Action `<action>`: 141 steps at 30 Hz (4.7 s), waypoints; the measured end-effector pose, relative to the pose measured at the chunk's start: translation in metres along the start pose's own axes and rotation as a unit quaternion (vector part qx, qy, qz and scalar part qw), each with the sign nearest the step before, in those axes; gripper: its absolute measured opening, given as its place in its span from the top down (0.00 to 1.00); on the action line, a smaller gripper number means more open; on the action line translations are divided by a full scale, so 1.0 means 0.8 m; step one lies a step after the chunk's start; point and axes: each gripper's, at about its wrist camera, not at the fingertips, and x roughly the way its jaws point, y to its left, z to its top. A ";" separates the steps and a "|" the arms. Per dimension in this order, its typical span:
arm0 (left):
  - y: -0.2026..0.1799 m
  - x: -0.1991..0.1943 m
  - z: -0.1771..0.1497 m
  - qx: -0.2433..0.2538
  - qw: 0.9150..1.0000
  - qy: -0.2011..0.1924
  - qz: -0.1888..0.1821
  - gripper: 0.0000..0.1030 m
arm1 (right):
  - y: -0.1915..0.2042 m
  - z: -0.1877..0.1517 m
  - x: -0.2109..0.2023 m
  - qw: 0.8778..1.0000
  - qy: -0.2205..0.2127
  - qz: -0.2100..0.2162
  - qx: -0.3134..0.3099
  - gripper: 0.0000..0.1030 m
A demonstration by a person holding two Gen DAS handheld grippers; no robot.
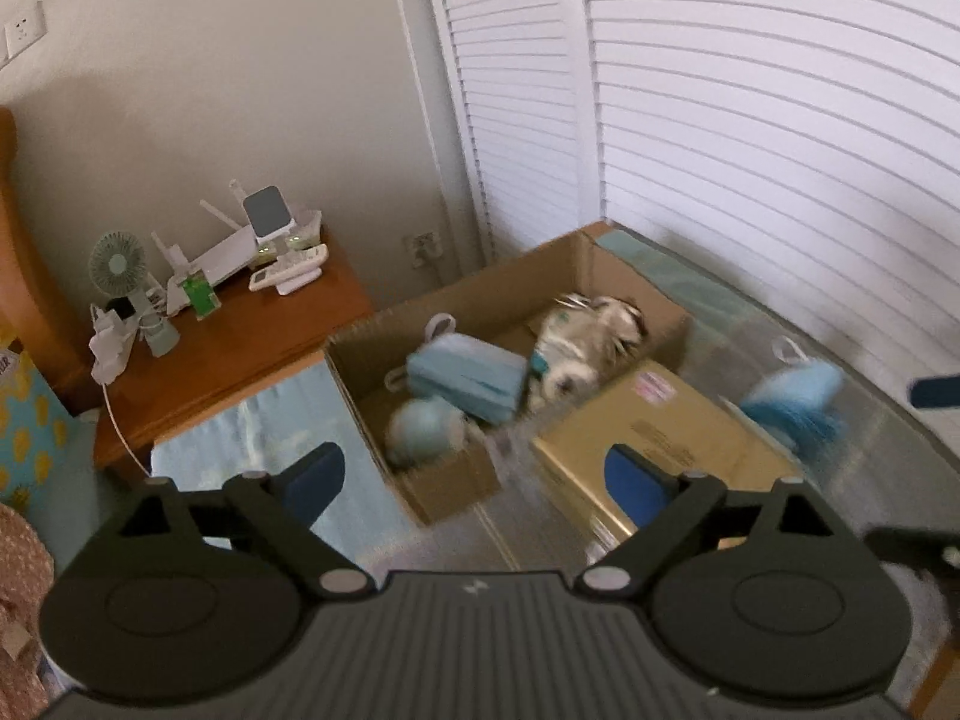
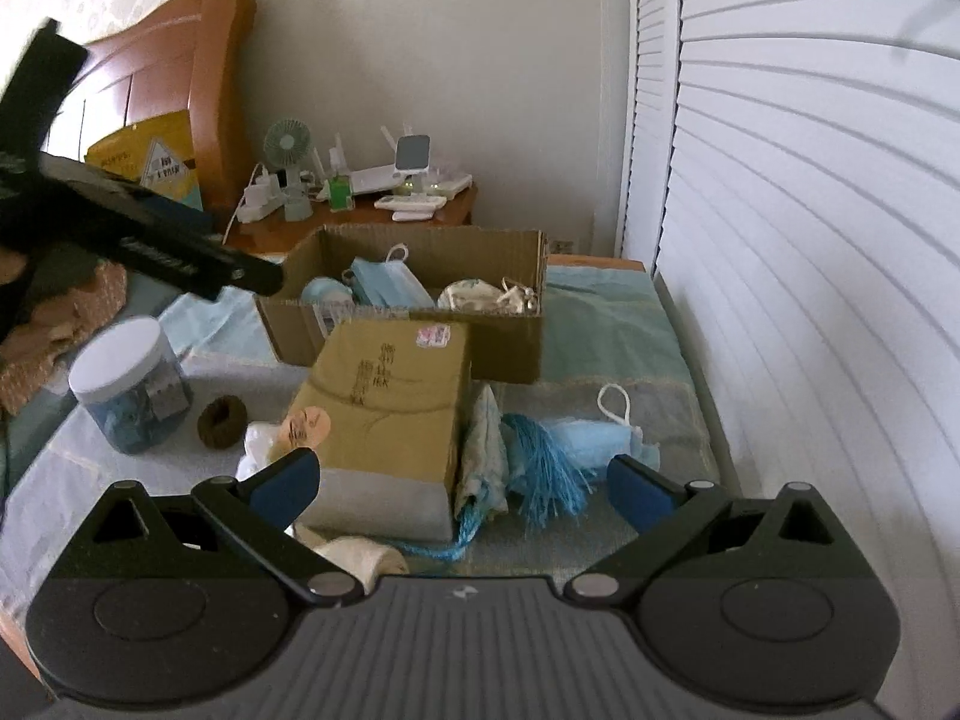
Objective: Organize soft objects
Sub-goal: 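Carry the plush toy with the left gripper and release it into the cardboard box, then grasp the small orange earplug with the left gripper while the right gripper approaches the cream cloth bundle, then lower the right gripper onto the cream cloth bundle and close on it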
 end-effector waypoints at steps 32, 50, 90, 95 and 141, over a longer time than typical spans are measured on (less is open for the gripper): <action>-0.056 -0.051 -0.175 -0.061 0.997 0.039 -0.019 0.08 | 0.052 -0.052 0.075 0.997 0.072 0.010 -0.018 0.00; -0.087 -0.015 -0.165 -0.001 0.995 0.047 -0.083 0.09 | 0.026 -0.060 0.079 0.995 0.082 0.017 -0.050 0.00; -0.072 -0.014 -0.162 0.001 0.990 0.025 -0.136 0.77 | 0.028 -0.058 0.079 0.995 0.085 0.022 -0.056 0.00; -0.056 -0.015 -0.169 -0.034 0.992 0.029 -0.115 0.77 | 0.035 -0.063 0.075 0.996 0.077 0.013 -0.049 0.00; -0.041 -0.014 -0.176 -0.059 0.991 0.027 -0.116 0.77 | 0.070 -0.087 0.060 0.998 0.023 0.007 -0.053 0.00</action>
